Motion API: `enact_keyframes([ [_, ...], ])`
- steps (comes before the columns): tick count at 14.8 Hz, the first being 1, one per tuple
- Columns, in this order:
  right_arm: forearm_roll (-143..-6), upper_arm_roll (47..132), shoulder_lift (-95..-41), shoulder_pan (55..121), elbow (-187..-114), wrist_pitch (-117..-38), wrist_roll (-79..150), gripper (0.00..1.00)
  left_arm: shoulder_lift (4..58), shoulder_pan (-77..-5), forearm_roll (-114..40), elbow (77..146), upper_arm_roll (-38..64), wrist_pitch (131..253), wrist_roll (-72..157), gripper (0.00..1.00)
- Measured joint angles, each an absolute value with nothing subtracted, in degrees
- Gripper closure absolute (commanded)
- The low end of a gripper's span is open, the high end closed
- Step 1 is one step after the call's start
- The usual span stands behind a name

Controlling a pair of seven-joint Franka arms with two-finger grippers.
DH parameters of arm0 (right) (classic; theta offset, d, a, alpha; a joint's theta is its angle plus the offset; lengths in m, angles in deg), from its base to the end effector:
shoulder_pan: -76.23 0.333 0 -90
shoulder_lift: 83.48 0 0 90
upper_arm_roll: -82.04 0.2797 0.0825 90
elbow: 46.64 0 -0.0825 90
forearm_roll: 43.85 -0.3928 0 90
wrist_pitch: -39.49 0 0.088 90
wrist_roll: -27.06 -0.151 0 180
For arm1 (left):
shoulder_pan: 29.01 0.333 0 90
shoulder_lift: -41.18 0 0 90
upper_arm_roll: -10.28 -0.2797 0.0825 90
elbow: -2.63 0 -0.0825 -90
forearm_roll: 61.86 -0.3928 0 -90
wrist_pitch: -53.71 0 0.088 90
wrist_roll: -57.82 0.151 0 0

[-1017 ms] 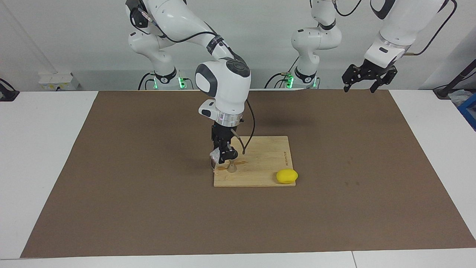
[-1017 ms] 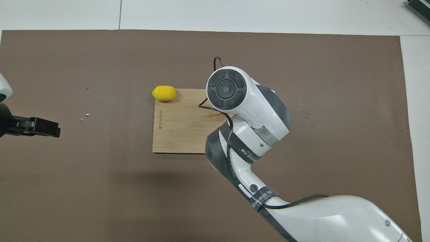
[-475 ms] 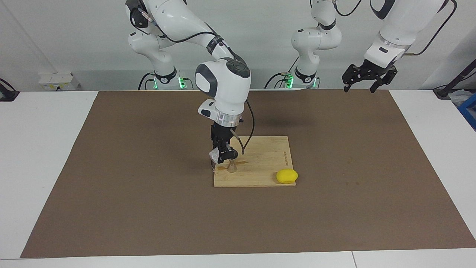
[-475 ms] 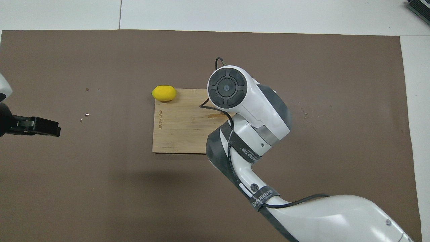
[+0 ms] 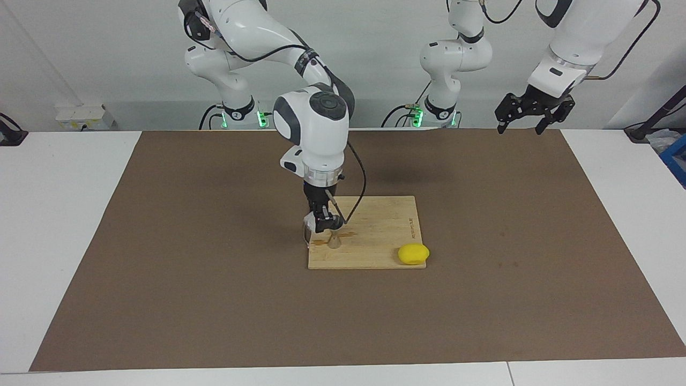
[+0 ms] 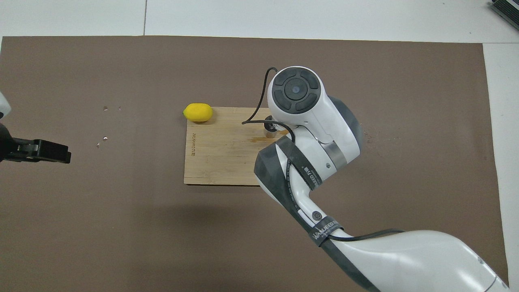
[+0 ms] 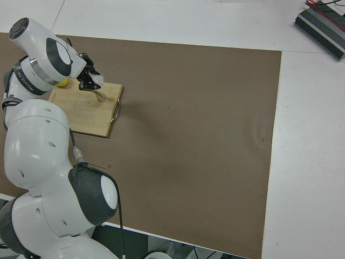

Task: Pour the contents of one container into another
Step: 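Raise the glass cup and move it back away from the board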

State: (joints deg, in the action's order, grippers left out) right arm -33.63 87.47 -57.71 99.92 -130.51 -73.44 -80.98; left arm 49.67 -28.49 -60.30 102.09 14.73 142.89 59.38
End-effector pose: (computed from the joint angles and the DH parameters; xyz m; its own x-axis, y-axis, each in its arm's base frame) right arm 0.6157 0.3134 0.3510 0.2390 -0.9655 0.1030 -0.9642 -0.2485 -0.0926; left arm 0.5161 -0.0416 0.5437 0.9950 -0.0948 -0.0312 -0.0943 -0.9954 0.0166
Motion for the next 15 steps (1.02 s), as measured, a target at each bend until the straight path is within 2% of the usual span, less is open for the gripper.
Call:
enact_keyframes([
  [7, -49.3, 87.4, -57.2, 90.7, -131.2, -73.4, -72.5, 1.0, 49.7, -28.5, -60.3, 102.1, 14.7, 142.9, 59.4, 0.0],
  [11, -64.7, 87.1, -57.0, 79.5, -135.4, -73.6, -59.7, 1.0, 49.7, -28.5, -60.3, 102.1, 14.7, 142.9, 59.4, 0.0],
  [15, -74.2, 87.1, -57.0, 70.4, -142.2, -76.3, -49.0, 1.0, 49.7, -28.5, -60.3, 102.1, 14.7, 142.9, 59.4, 0.0],
])
